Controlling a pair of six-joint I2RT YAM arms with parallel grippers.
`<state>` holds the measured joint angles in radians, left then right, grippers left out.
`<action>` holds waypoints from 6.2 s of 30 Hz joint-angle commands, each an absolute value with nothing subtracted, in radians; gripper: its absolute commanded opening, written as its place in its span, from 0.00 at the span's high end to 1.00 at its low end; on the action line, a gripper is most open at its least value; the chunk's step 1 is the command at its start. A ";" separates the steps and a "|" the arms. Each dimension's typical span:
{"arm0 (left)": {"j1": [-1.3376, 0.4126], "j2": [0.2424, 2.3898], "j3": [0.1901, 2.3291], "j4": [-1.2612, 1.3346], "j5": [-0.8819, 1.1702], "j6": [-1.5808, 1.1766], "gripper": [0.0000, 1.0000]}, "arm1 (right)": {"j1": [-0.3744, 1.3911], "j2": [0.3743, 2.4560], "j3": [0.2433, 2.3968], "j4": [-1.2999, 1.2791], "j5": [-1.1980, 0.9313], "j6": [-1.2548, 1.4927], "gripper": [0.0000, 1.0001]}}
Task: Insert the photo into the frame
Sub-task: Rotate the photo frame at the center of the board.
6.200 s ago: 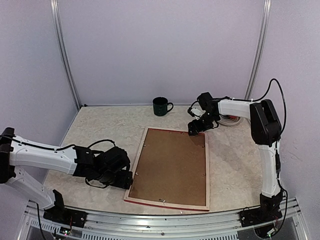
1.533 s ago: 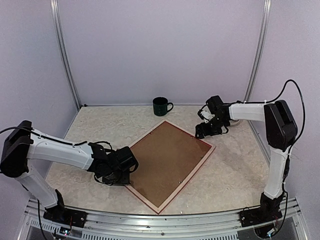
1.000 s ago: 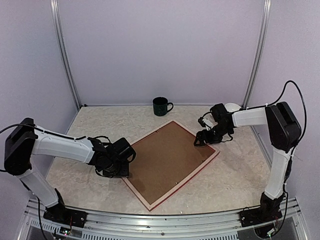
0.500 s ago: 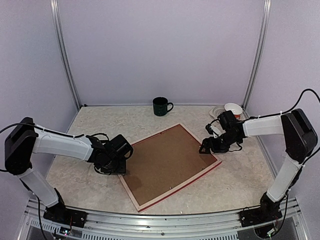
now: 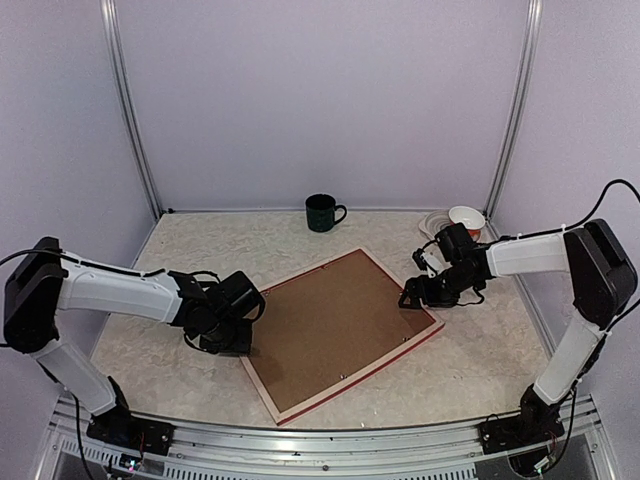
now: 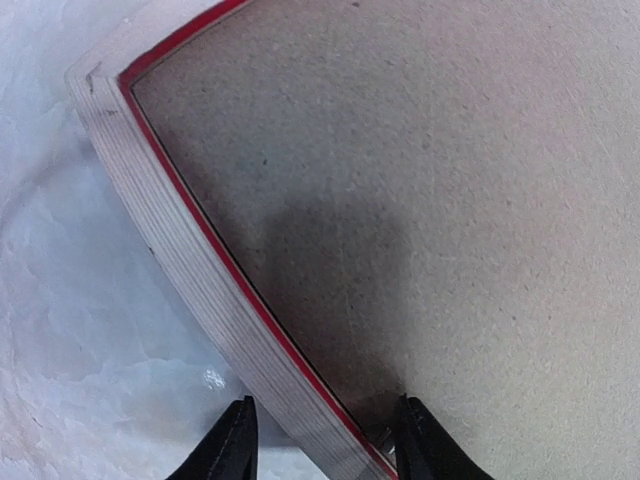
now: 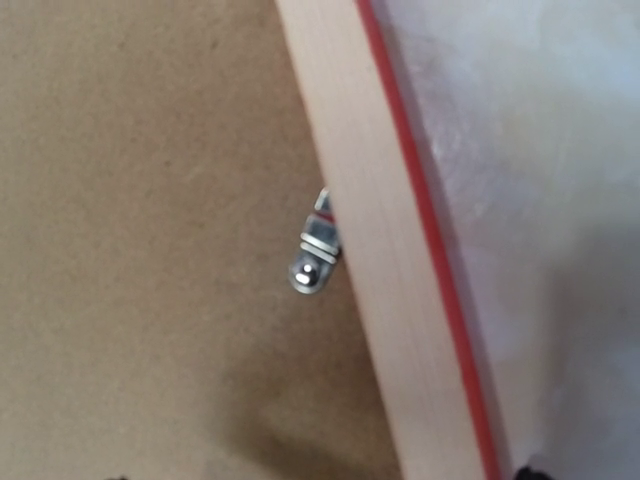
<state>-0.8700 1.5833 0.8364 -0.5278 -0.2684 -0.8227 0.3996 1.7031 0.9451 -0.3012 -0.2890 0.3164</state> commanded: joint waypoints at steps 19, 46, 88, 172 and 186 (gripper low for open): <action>-0.883 1.583 0.807 -0.514 -0.205 -0.818 0.52 | 0.436 1.690 0.951 -0.294 -0.285 0.325 0.18; -0.892 1.609 0.800 -0.514 -0.232 -0.864 0.68 | 0.456 1.724 0.962 -0.281 -0.284 0.324 0.18; -0.594 1.742 1.102 -0.327 -0.197 -0.628 0.01 | 0.530 1.186 0.605 -0.262 -0.332 0.735 0.01; -0.819 1.739 0.871 -0.138 0.010 -0.782 0.04 | 0.549 1.579 0.762 -0.038 -0.380 0.876 0.01; -0.910 1.673 0.907 -0.111 0.164 -0.740 0.07 | 0.414 1.597 0.803 -0.130 -0.392 0.748 0.01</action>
<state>-0.8688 1.7069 0.8875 -0.1505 0.0277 -0.7368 0.4171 1.6043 0.7753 -0.0975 -0.3470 0.7959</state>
